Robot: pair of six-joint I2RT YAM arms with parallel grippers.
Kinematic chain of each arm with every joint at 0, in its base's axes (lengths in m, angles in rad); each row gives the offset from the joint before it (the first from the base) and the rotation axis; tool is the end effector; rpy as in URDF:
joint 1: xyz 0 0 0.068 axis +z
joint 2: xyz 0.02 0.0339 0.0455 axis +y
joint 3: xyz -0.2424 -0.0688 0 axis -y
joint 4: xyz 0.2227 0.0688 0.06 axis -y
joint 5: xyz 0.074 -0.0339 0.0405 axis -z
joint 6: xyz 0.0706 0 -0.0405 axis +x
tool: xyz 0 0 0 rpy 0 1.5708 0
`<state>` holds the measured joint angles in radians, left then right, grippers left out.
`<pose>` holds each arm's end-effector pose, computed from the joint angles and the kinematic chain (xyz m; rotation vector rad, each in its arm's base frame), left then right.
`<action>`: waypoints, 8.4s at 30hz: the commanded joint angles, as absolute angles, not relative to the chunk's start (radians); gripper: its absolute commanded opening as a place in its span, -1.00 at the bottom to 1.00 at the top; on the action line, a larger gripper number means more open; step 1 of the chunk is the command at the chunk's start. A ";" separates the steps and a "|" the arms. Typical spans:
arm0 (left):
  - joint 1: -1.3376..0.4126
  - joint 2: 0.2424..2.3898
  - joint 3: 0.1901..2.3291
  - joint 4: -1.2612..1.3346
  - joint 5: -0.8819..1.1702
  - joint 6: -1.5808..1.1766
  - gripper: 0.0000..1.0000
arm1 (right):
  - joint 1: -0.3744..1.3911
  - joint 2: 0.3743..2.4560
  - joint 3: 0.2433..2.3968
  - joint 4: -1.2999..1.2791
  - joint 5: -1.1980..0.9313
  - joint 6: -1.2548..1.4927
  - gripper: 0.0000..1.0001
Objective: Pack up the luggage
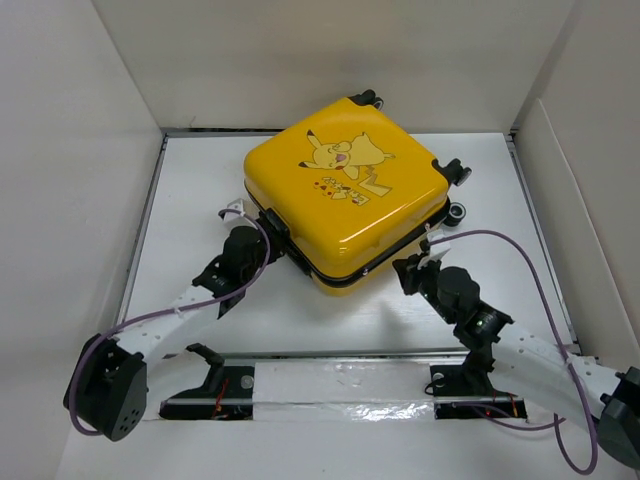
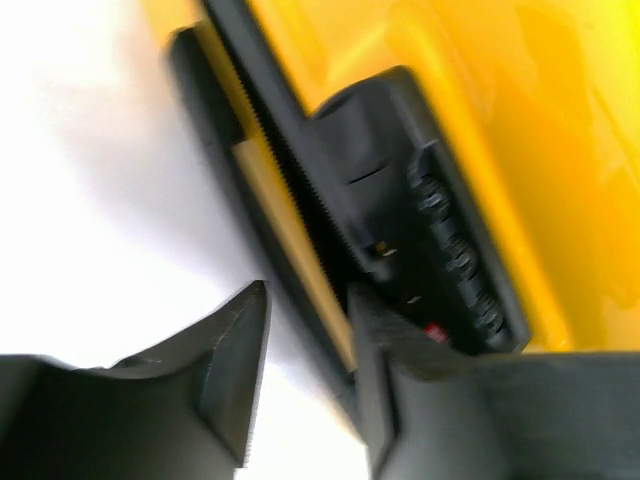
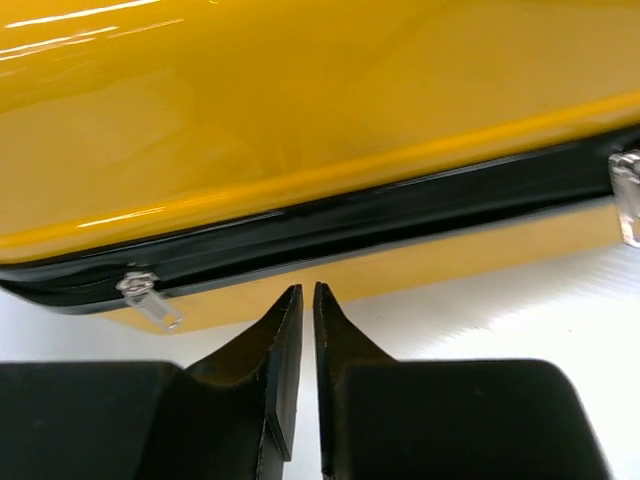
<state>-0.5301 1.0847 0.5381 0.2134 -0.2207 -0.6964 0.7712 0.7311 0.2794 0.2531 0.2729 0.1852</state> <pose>0.2349 -0.1198 0.2166 -0.3134 1.9191 -0.6188 0.1605 0.1294 0.2041 -0.3212 1.7549 0.4519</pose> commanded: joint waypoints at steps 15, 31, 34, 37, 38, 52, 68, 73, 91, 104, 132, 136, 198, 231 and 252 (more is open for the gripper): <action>-0.485 1.109 0.512 0.371 -0.190 -0.672 -0.10 | 0.669 0.718 0.281 0.213 0.277 0.224 -1.00; -0.454 1.458 0.560 0.564 -0.160 -0.724 -0.23 | 0.215 0.922 0.396 0.288 0.111 0.284 -0.98; -0.443 1.506 0.545 0.612 -0.083 -0.729 -1.00 | 0.172 1.035 0.448 0.351 0.084 0.272 -0.98; -0.443 1.502 0.496 0.658 -0.063 -0.721 -1.00 | 0.152 1.188 0.520 0.402 0.032 0.264 -0.98; -0.443 1.493 0.482 0.660 -0.075 -0.716 -1.00 | 0.152 1.216 0.538 0.402 0.017 0.261 -0.98; -0.514 1.163 0.195 0.650 -0.031 -0.741 -1.00 | 0.270 1.646 0.928 0.477 -0.271 0.143 -0.98; -0.673 0.769 0.212 0.345 -0.110 -0.792 -1.00 | 0.314 1.242 0.582 0.387 -0.169 0.095 -0.76; -0.673 0.667 0.281 0.209 -0.138 -0.761 -1.00 | 0.325 1.034 0.336 0.449 -0.195 0.103 -0.54; -0.683 0.968 0.486 0.344 0.058 -0.652 -0.80 | 0.422 1.186 0.471 0.577 -0.311 -0.141 -0.07; -0.790 1.089 0.557 0.357 0.010 -0.621 -0.81 | 0.431 1.273 0.509 0.647 -0.302 -0.181 -0.47; -0.802 1.354 0.652 0.614 -0.029 -0.669 -0.81 | 0.998 0.877 0.383 0.023 0.078 0.251 -1.00; -0.825 1.382 0.672 0.632 -0.020 -0.680 -0.82 | 1.130 0.995 0.466 0.165 0.127 0.304 -1.00; -0.285 0.948 0.285 0.499 0.150 -0.887 -0.33 | 1.480 1.550 0.942 0.359 0.256 0.132 -1.00; -0.525 0.946 0.327 0.545 -0.089 -0.813 -0.32 | -0.204 1.508 1.069 0.251 -0.572 0.368 0.93; -0.308 1.347 0.566 0.607 -0.095 -0.871 -0.31 | 0.078 2.178 1.718 -0.213 -0.334 0.138 0.91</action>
<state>-0.3099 1.3140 0.5346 0.5434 -0.1432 -0.8509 -0.0517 2.1254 1.6676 -0.0624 -0.2615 0.2485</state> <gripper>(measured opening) 0.348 0.952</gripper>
